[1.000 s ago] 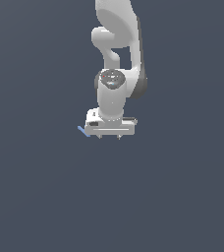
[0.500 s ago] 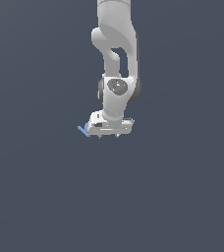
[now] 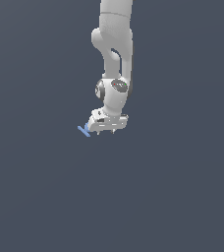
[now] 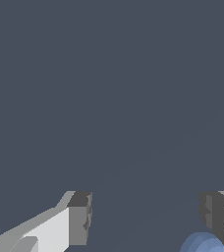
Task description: Pick up the object and move it to a goal position.
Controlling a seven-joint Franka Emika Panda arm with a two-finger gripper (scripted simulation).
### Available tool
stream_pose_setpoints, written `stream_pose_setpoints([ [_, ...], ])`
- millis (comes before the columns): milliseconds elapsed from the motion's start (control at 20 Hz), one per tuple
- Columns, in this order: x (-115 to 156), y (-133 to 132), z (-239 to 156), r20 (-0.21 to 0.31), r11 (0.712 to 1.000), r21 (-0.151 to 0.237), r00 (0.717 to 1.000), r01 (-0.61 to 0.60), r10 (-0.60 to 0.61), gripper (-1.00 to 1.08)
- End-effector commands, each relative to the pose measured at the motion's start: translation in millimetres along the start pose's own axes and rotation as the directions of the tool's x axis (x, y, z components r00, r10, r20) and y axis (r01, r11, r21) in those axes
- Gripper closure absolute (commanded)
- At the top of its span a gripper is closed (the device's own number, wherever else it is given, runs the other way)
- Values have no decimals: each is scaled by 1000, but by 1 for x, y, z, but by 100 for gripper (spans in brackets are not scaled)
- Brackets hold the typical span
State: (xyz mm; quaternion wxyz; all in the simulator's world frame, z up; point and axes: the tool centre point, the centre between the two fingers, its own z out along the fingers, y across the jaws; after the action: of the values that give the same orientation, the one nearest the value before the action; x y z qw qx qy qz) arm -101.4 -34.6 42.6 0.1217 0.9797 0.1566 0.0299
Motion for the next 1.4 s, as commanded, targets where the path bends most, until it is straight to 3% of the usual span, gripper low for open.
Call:
stream_pose_setpoints([
  [0, -14, 0, 4, -12, 999, -30, 999, 44, -44, -60],
  [750, -82, 12, -3, -59, 942, -216, 960, 256, -274, -60],
  [1050, -94, 15, -9, -65, 922, -254, 946, 291, -317, -60],
  [1350, -96, 16, -11, -66, 918, -261, 943, 298, -325, -60],
])
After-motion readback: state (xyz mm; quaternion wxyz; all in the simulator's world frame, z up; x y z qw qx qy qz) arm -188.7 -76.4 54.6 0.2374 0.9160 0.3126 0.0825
